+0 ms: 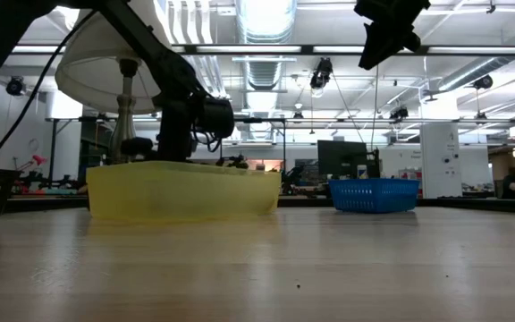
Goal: Pick and place items into bin
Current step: Put the white charger adapter into the black bin
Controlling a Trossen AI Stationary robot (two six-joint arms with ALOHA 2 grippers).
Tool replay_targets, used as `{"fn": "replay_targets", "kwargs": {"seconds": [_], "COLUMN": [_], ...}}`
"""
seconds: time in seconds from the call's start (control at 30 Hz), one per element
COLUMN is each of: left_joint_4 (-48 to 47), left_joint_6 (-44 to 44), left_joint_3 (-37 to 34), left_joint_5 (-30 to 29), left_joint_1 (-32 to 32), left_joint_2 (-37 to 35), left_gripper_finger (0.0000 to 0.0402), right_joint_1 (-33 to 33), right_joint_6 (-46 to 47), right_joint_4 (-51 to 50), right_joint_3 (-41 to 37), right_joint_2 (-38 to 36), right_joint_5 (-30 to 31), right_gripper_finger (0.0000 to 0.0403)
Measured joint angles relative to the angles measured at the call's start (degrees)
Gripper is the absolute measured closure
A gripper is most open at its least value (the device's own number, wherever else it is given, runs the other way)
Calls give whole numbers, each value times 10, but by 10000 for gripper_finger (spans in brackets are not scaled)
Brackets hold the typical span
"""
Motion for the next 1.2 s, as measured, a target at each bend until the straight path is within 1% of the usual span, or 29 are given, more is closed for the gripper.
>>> {"fn": "replay_targets", "kwargs": {"seconds": [0.1,0.43,0.7,0.83,1.0,1.2], "left_joint_4": [-5,-10,-4,-2,9,34], "left_joint_6": [3,20,118,179,233,267], "left_joint_3": [-3,-5,1,1,1,1], "left_joint_5": [15,6,19,22,30,75], "left_joint_1": [-6,-24,-43,-60,-85,-114], "left_joint_2": [-15,-57,-80,-95,-122,-160], "left_gripper_finger": [292,291,290,289,289,289], "right_joint_1": [0,0,0,0,0,0], "right_joint_6": [0,0,0,0,0,0], "right_joint_4": [0,0,0,0,0,0], "right_joint_3": [0,0,0,0,0,0], "right_joint_2": [0,0,0,0,0,0], "right_joint_5": [0,0,0,0,1,2], "right_gripper_finger": [334,335,335,335,335,335]}}
